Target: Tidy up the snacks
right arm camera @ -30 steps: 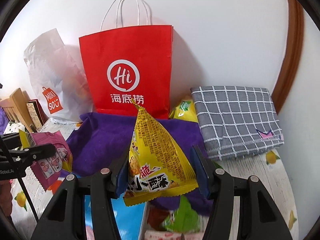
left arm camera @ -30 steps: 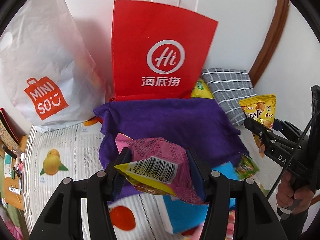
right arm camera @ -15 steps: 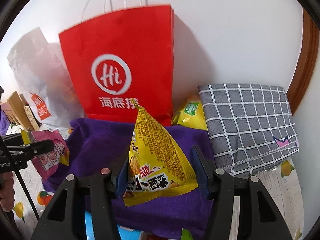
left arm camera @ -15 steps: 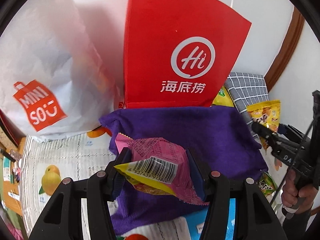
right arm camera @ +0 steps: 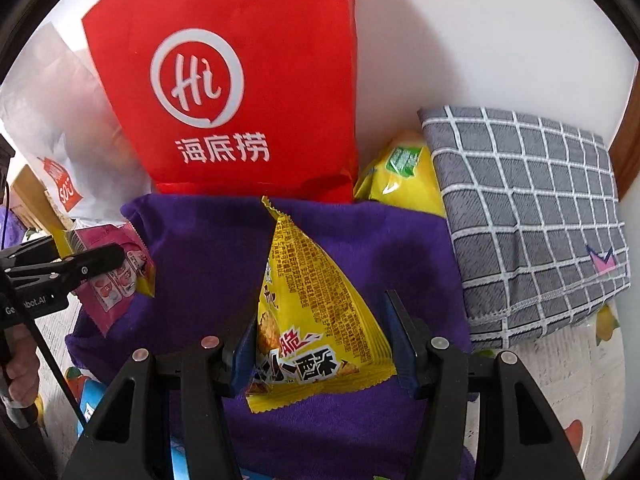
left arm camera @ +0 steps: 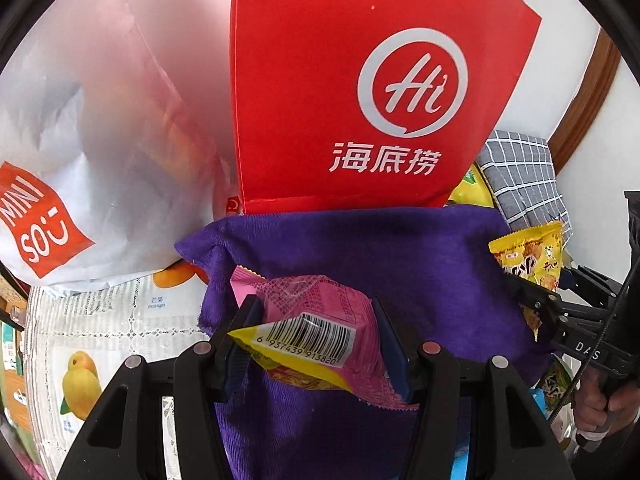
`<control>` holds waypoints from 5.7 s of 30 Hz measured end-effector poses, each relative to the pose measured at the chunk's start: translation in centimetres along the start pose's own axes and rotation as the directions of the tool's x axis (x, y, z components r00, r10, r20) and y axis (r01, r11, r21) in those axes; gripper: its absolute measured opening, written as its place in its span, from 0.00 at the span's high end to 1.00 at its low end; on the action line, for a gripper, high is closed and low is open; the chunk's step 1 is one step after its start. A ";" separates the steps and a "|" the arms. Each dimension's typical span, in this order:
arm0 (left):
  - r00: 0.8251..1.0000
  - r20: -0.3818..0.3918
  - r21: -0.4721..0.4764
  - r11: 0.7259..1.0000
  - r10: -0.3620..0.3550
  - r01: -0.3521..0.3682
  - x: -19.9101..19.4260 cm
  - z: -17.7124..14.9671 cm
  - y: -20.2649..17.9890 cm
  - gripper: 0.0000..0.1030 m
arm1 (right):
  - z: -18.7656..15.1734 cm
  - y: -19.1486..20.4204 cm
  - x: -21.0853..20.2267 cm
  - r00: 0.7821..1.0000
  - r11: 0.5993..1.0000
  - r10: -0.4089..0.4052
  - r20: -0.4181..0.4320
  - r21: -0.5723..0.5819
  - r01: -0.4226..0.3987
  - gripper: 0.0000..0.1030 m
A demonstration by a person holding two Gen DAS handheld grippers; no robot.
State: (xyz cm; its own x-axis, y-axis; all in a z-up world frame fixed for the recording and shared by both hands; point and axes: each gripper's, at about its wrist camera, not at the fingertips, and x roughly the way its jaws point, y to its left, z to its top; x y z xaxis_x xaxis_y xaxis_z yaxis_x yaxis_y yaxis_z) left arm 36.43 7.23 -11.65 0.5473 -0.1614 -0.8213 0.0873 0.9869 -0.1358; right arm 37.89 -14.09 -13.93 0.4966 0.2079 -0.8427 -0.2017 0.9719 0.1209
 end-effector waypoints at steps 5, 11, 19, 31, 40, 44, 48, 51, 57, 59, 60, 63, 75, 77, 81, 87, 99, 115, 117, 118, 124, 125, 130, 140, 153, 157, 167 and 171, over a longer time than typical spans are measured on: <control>1.000 -0.026 0.005 1.000 0.001 -0.001 0.7 0.0 -0.3 0.47 | -0.1 0.1 0.5 1.000 1.000 -0.002 -0.021 0.007 0.002 0.45; 0.998 -0.061 0.004 1.000 0.002 -0.002 1.4 0.0 -0.6 0.47 | -0.2 -0.5 1.2 0.999 0.999 -0.001 -0.055 0.033 0.003 0.45; 0.997 -0.083 -0.014 1.000 -0.004 0.003 1.7 0.2 -0.7 0.32 | -0.1 -0.4 1.2 0.997 1.000 0.003 -0.073 0.029 -0.001 0.35; 1.000 -0.001 -0.029 1.000 0.011 -0.011 -4.9 -1.0 -0.9 0.26 | -1.8 -0.2 -7.2 0.995 0.997 -0.060 0.082 0.048 0.057 0.27; 0.999 0.044 -0.053 0.998 -0.016 0.019 -10.0 -3.7 -1.9 0.26 | -6.5 -3.0 -13.7 0.971 0.981 -0.190 0.145 0.063 0.182 0.27; 0.998 0.059 -0.046 0.999 -0.017 0.020 -11.6 -5.5 -2.7 0.26 | -9.3 -4.4 -13.9 0.982 0.985 -0.157 0.104 0.087 0.148 0.27; 0.998 0.053 -0.049 0.999 -0.019 0.022 -12.1 -7.2 -3.3 0.26 | -11.8 -4.7 -12.6 0.990 0.990 -0.115 0.076 0.090 0.108 0.27; 0.999 0.039 -0.043 0.999 -0.009 0.011 -12.0 -8.4 -3.6 0.26 | -13.1 -4.3 -11.2 0.996 0.995 -0.062 0.066 0.085 0.056 0.27; 0.999 0.035 -0.041 0.999 0.004 -0.002 -12.7 -10.7 -3.4 0.26 | -14.2 -3.7 -8.7 0.998 0.996 -0.041 0.052 0.079 0.037 0.27; 0.999 0.032 -0.050 0.999 0.007 -0.005 -12.9 -11.4 -3.1 0.26 | -14.1 -3.7 -7.6 0.998 0.995 -0.043 0.039 0.087 0.039 0.27; 1.000 0.028 -0.054 0.999 0.008 -0.007 -13.0 -11.7 -3.0 0.26 | -14.0 -3.7 -6.9 0.999 0.995 -0.041 0.021 0.086 0.039 0.27; 1.000 0.020 -0.056 0.998 0.015 -0.013 -13.2 -12.3 -3.0 0.26 | -13.9 -3.8 -5.7 0.999 0.996 -0.035 -0.008 0.084 0.036 0.41; 0.999 0.008 -0.043 0.999 -0.033 0.034 -14.4 -15.7 -5.6 0.26 | -16.4 -5.1 -11.7 0.996 0.985 -0.032 0.085 0.172 0.017 0.53; 0.999 0.000 -0.043 0.998 -0.042 0.041 -14.3 -16.5 -6.1 0.26 | -17.2 -5.2 -13.1 0.995 0.983 -0.034 0.099 0.181 0.016 0.53; 0.997 -0.034 -0.059 0.996 -0.069 0.067 -13.2 -17.7 -7.1 0.26 | -18.5 -5.2 -15.2 0.993 0.982 -0.031 0.117 0.187 0.009 0.53; 0.994 -0.062 -0.060 0.994 -0.090 0.086 -11.0 -18.5 -8.3 0.26 | -20.9 -5.1 -17.5 0.991 0.986 -0.028 0.133 0.166 0.006 0.53; 0.989 -0.101 -0.044 0.994 -0.108 0.104 -7.1 -18.8 -9.7 0.31 | -24.3 -5.7 -18.1 0.990 0.987 -0.047 0.131 0.159 0.026 0.53; 0.989 -0.057 -0.099 0.987 -0.134 0.128 -11.2 -20.7 -6.1 0.53 | -25.7 -3.9 -17.7 0.993 0.982 -0.014 0.113 0.186 -0.008 0.55; 0.990 -0.049 -0.101 0.987 -0.131 0.126 -12.2 -21.3 -5.7 0.53 | -25.9 -3.3 -17.9 0.994 0.983 -0.008 0.112 0.183 -0.013 0.55; 0.991 -0.048 -0.100 0.987 -0.128 0.123 -12.6 -21.6 -5.4 0.53 | -26.1 -2.8 -18.1 0.994 0.984 -0.005 0.109 0.178 -0.015 0.55; 0.992 -0.043 -0.102 0.989 -0.115 0.110 -14.5 -23.5 -5.1 0.53 | -26.9 -0.5 -18.8 0.995 0.988 0.010 0.099 0.154 -0.025 0.55; 0.993 -0.044 -0.098 0.989 -0.111 0.107 -14.7 -23.8 -5.2 0.53 | -27.1 0.0 -19.1 0.995 0.989 0.003 0.099 0.149 -0.017 0.55; 0.994 -0.039 -0.079 0.992 -0.099 0.095 -15.9 -24.9 -5.7 0.53 | -27.5 1.2 -19.9 0.995 0.990 0.002 0.099 0.142 -0.016 0.55; 0.994 -0.007 -0.064 0.992 -0.110 0.109 -17.4 -25.5 -5.9 0.53 | -27.2 1.9 -21.9 0.992 0.989 -0.004 0.126 0.144 -0.014 0.55; 0.995 0.023 -0.037 0.994 -0.099 0.100 -17.4 -23.7 -6.4 0.53 | -25.3 1.6 -22.5 0.986 0.990 -0.011 0.164 0.138 -0.012 0.55; 0.996 0.028 -0.032 0.995 -0.090 0.091 -17.2 -22.8 -6.6 0.53 | -24.5 1.4 -22.5 0.984 0.990 -0.014 0.176 0.137 -0.010 0.55; 0.996 0.040 -0.011 0.997 -0.077 0.077 -17.2 -20.9 -6.9 0.53 | -22.2 1.5 -22.1 0.981 0.992 -0.006 0.193 0.121 -0.018 0.55; 0.997 0.046 -0.007 0.998 -0.068 0.069 -17.3 -20.1 -6.9 0.53 | -21.3 1.7 -22.0 0.979 0.993 0.000 0.204 0.113 -0.023 0.55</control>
State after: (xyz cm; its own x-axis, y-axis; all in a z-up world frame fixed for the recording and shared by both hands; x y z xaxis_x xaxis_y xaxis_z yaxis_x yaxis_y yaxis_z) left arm 9.62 3.20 -7.70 0.5774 -0.2281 -0.7840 0.1192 0.9734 -0.1955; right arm 8.64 -19.38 -6.41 0.6583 0.2255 -0.7182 -0.1166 0.9731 0.1986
